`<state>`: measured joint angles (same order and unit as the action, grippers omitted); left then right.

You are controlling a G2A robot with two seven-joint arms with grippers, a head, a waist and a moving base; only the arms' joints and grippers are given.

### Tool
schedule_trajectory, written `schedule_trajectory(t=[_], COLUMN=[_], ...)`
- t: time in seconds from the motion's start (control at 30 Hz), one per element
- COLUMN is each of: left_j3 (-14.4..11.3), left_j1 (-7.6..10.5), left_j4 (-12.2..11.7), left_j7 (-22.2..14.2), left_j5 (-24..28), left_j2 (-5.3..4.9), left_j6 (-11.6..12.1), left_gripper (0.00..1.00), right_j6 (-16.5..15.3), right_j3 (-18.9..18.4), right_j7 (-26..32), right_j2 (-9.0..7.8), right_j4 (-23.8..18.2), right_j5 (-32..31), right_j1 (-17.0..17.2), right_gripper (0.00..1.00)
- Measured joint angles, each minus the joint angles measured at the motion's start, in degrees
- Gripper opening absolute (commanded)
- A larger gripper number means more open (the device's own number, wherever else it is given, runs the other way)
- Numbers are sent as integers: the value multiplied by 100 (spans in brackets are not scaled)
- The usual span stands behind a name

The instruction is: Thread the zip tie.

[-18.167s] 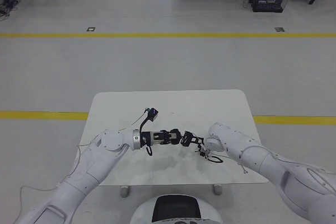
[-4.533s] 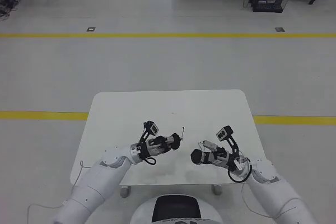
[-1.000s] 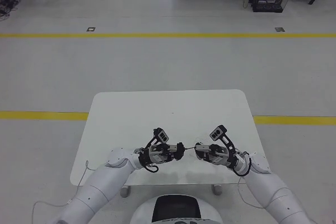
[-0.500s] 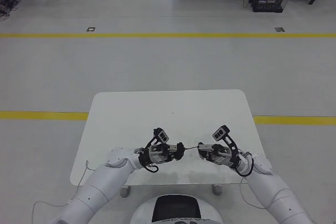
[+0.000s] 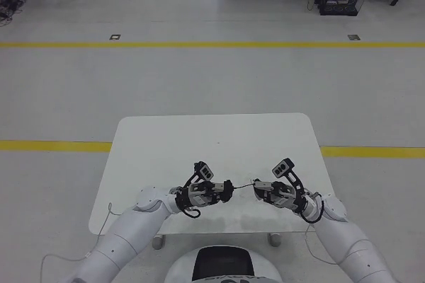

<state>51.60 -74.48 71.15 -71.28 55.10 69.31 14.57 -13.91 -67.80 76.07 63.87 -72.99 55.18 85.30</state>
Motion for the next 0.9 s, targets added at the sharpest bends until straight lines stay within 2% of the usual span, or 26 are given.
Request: schedule_trajectory(t=[0.9], left_j3=[0], left_j1=[0], left_j4=[0], left_j7=[0], left_j5=[0], left_j2=[0], left_j6=[0], left_gripper=[0], right_j6=[33], right_j3=[-162], right_j7=[-22], right_j2=[23], right_j4=[92], right_j5=[16], right_j1=[55], right_gripper=[0])
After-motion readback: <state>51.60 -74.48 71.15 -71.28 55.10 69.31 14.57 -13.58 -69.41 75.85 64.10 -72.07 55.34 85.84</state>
